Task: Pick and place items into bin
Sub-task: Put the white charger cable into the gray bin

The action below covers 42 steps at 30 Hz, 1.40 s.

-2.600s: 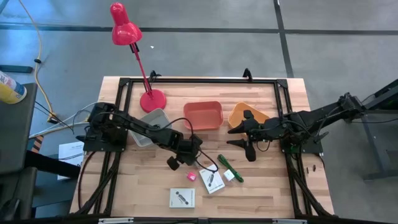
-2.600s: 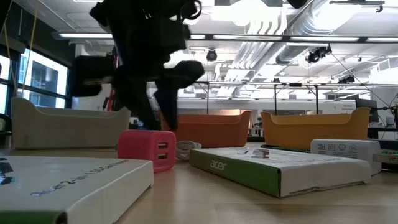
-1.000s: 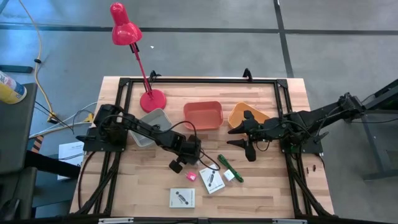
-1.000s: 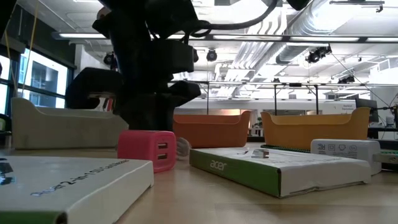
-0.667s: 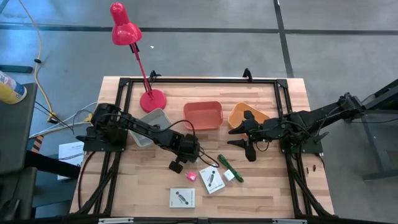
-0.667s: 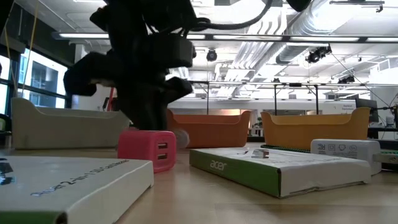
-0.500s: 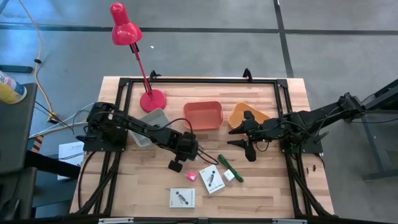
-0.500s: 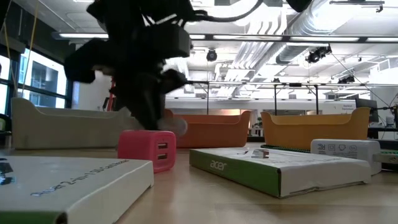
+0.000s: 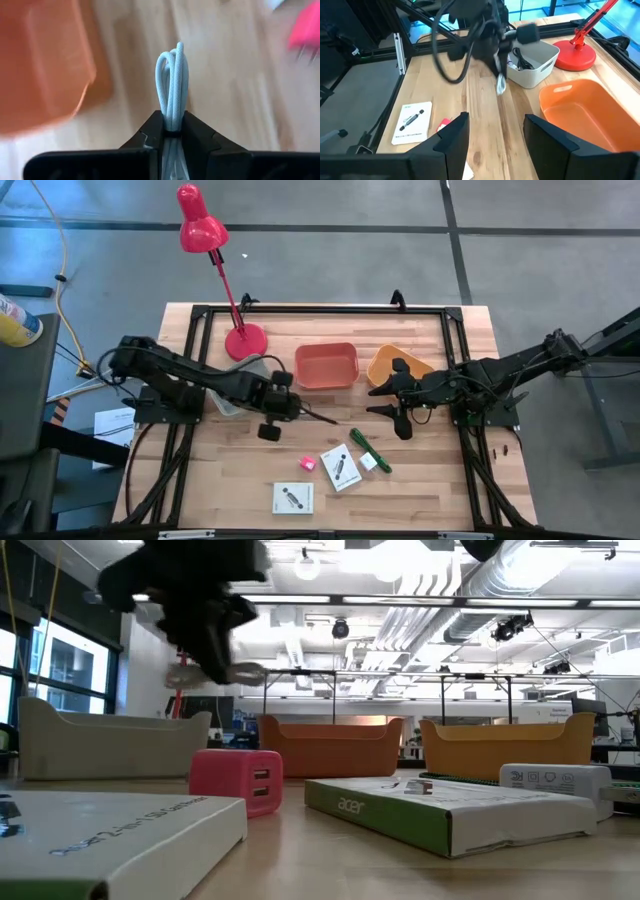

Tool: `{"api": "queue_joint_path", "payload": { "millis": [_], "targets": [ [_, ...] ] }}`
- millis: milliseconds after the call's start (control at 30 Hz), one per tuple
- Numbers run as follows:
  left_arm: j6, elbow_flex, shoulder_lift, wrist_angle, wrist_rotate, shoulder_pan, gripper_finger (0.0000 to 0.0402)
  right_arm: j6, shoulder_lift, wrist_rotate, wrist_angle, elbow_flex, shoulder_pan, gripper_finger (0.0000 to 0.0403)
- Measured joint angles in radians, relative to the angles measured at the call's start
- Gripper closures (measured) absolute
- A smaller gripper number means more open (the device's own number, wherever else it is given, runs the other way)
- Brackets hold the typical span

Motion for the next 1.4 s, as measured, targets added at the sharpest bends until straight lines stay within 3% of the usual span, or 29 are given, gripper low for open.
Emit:
{"api": "queue_joint_path", "payload": {
  "millis": [267,533,967,1233,1400],
  "targets": [
    [-0.027,0.000,-0.077,-0.302,-0.098,0.000,0.0376,-0.003,0.000,0.001,-0.005,0.000,0.000,0.0226],
    [-0.027,-0.002,-0.093,-0.445,-0.213,0.000,0.0365,0.019,0.000,-0.001,-0.005,0.000,0.000,0.0226],
    [-0.208,-0.230,-0.102,-0.399,-0.231,0.001,0.0366,0.047,0.000,0.038,-0.007,0.000,0.050,0.0226],
    [-0.319,-0.305,-0.159,-0.350,-0.247,0.011,0.0364,0.067,0.000,0.051,-0.012,0.000,0.061,0.0226],
    [-0.363,-0.313,-0.207,-0.344,-0.255,0.067,0.0337,0.074,0.000,0.051,-0.014,0.000,0.061,0.0226]
  ]
}}
